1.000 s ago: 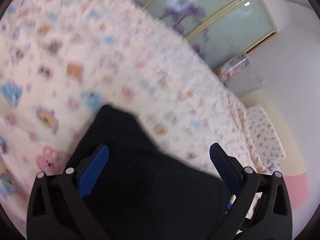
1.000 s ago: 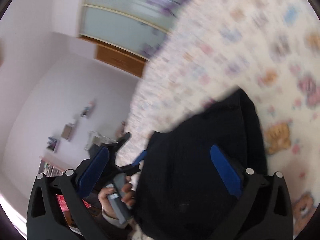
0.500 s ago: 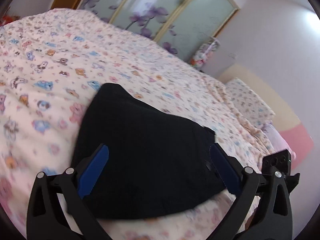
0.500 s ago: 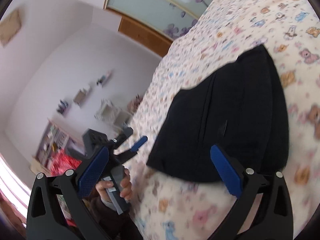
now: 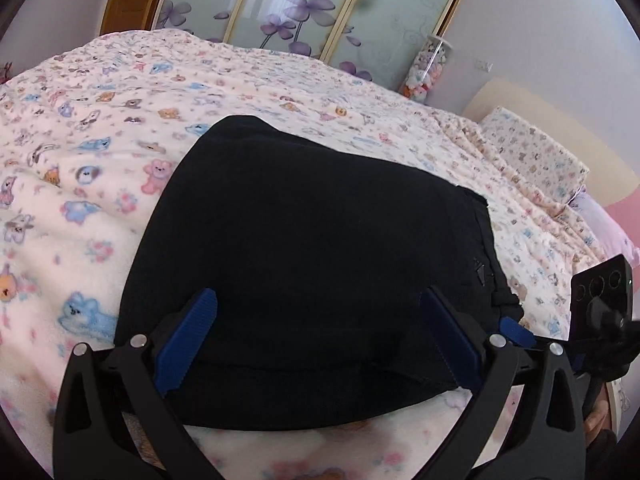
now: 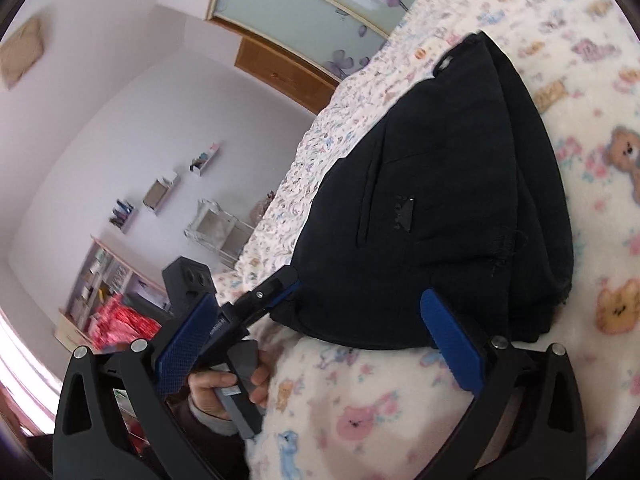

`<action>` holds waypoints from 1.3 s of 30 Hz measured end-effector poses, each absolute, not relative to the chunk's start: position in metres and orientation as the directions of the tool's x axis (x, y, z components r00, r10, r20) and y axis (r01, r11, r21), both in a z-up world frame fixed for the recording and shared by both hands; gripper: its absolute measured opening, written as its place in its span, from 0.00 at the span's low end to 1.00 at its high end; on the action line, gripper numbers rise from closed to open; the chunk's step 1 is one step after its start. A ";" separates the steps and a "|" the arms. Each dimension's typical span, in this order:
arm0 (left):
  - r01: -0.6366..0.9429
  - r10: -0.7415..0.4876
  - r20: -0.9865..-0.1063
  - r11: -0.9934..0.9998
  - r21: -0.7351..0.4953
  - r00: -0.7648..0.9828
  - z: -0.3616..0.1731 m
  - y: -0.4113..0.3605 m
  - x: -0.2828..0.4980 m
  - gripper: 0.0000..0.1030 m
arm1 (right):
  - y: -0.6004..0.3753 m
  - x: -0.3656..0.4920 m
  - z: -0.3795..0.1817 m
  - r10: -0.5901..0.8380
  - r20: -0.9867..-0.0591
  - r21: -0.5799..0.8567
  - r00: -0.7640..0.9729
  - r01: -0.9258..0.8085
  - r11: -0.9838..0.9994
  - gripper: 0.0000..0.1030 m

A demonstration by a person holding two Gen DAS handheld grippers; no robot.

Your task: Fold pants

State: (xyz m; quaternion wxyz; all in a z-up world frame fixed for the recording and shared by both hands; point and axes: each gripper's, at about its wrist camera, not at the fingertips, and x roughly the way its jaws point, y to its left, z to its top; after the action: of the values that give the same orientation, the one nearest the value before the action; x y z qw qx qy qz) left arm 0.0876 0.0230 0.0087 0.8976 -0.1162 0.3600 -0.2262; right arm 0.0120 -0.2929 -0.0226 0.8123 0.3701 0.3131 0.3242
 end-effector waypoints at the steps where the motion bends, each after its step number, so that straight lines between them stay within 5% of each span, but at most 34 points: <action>1: 0.325 -0.502 -0.582 0.863 -0.387 0.640 0.008 0.026 0.087 0.98 | -0.290 0.012 -0.021 0.754 -0.271 0.794 0.598 -0.304 0.527 0.99; 11: 0.311 -0.453 -0.583 0.891 -0.331 0.675 0.011 0.020 0.076 0.98 | -0.290 0.010 -0.018 0.728 -0.253 0.752 0.637 -0.344 0.562 0.99; 23: 0.162 -0.261 -0.478 0.957 -0.239 0.839 0.037 0.041 0.041 0.98 | -0.258 -0.015 0.025 0.606 -0.291 0.494 0.740 -0.425 0.758 0.99; 29: 0.174 -0.231 -0.507 0.972 -0.157 0.831 0.047 0.031 0.043 0.98 | -0.269 -0.002 0.032 0.478 -0.388 0.450 0.788 -0.291 0.845 0.99; 35: 0.163 -0.169 -0.555 0.985 -0.060 0.814 0.067 0.025 0.070 0.98 | -0.330 0.054 0.032 0.517 -0.492 0.620 0.700 -0.135 0.773 0.99; 39: 0.132 -0.196 -0.591 0.980 -0.149 0.783 0.074 0.036 0.099 0.98 | -0.342 0.100 0.025 0.526 -0.619 0.624 0.583 -0.041 0.780 0.99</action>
State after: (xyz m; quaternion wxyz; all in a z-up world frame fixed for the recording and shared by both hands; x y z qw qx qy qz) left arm 0.0991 0.0360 0.0741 0.9428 -0.0499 0.3178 -0.0870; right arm 0.0997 -0.3424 0.0250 0.8425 0.2857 0.4246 0.1685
